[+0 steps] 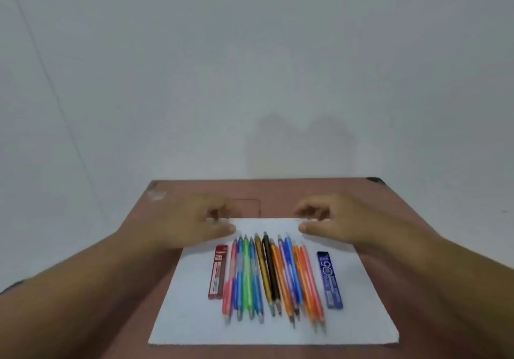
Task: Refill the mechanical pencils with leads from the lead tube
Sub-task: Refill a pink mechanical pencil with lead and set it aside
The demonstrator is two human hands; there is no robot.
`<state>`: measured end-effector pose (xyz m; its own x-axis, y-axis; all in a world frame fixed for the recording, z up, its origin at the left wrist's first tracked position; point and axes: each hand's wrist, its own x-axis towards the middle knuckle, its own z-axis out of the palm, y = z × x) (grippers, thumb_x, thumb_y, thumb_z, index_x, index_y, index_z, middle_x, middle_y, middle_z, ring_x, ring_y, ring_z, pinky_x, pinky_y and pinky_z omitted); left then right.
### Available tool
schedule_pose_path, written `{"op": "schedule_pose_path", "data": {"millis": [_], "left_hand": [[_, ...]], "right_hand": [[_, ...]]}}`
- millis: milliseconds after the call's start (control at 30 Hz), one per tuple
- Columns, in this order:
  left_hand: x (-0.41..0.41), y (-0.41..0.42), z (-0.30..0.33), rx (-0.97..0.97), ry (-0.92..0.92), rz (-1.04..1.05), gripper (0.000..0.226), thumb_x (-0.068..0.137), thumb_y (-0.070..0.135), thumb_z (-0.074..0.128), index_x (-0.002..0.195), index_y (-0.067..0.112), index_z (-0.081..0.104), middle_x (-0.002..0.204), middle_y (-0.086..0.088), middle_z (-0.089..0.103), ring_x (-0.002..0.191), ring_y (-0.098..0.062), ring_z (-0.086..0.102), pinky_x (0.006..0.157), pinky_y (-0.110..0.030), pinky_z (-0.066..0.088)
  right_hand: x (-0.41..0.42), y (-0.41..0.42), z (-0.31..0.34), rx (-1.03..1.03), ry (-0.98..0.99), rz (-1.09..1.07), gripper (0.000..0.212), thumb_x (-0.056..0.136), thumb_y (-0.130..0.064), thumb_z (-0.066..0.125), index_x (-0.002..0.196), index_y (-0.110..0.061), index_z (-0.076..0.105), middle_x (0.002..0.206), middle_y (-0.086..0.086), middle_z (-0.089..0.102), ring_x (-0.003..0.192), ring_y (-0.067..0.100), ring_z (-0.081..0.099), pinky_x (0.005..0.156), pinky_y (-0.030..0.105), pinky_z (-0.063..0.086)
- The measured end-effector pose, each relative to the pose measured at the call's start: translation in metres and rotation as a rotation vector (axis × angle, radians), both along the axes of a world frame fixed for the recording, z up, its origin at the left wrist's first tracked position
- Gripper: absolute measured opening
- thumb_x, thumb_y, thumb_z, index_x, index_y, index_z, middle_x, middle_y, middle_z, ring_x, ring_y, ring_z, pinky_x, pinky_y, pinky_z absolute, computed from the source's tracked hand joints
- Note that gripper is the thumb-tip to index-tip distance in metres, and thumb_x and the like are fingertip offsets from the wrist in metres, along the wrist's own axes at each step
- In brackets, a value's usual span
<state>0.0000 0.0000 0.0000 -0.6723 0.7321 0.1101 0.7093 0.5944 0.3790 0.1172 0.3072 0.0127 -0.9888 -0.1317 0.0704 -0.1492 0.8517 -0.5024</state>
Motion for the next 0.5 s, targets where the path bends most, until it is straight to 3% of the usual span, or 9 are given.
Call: {"op": "schedule_pose_path", "data": {"millis": [100, 233, 500], "left_hand": [[0.008, -0.007, -0.018, -0.034, 0.093, 0.017, 0.023, 0.094, 0.056, 0.054, 0.113, 0.046, 0.062, 0.121, 0.033, 0.054, 0.113, 0.005, 0.052, 0.100, -0.029, 0.048], [0.015, -0.017, -0.028, -0.003, 0.091, 0.044, 0.027, 0.097, 0.050, 0.054, 0.119, 0.042, 0.065, 0.130, 0.030, 0.050, 0.119, 0.002, 0.050, 0.102, -0.026, 0.044], [0.004, -0.037, -0.021, -0.109, 0.167, 0.091, 0.028, 0.093, 0.057, 0.050, 0.115, 0.047, 0.064, 0.119, 0.030, 0.054, 0.112, 0.000, 0.054, 0.096, -0.025, 0.046]], "right_hand": [[0.019, 0.003, -0.014, 0.044, 0.025, -0.042, 0.018, 0.096, -0.034, 0.066, 0.113, -0.034, 0.072, 0.106, -0.023, 0.065, 0.099, -0.003, 0.060, 0.088, 0.025, 0.053], [0.028, -0.001, -0.031, 0.113, 0.036, -0.025, 0.022, 0.102, -0.028, 0.057, 0.118, -0.025, 0.071, 0.119, -0.020, 0.063, 0.106, 0.002, 0.059, 0.092, 0.025, 0.054], [0.006, -0.020, -0.035, 0.105, 0.058, 0.008, 0.025, 0.104, -0.026, 0.054, 0.121, -0.021, 0.070, 0.125, -0.015, 0.062, 0.107, 0.003, 0.056, 0.084, 0.010, 0.042]]}}
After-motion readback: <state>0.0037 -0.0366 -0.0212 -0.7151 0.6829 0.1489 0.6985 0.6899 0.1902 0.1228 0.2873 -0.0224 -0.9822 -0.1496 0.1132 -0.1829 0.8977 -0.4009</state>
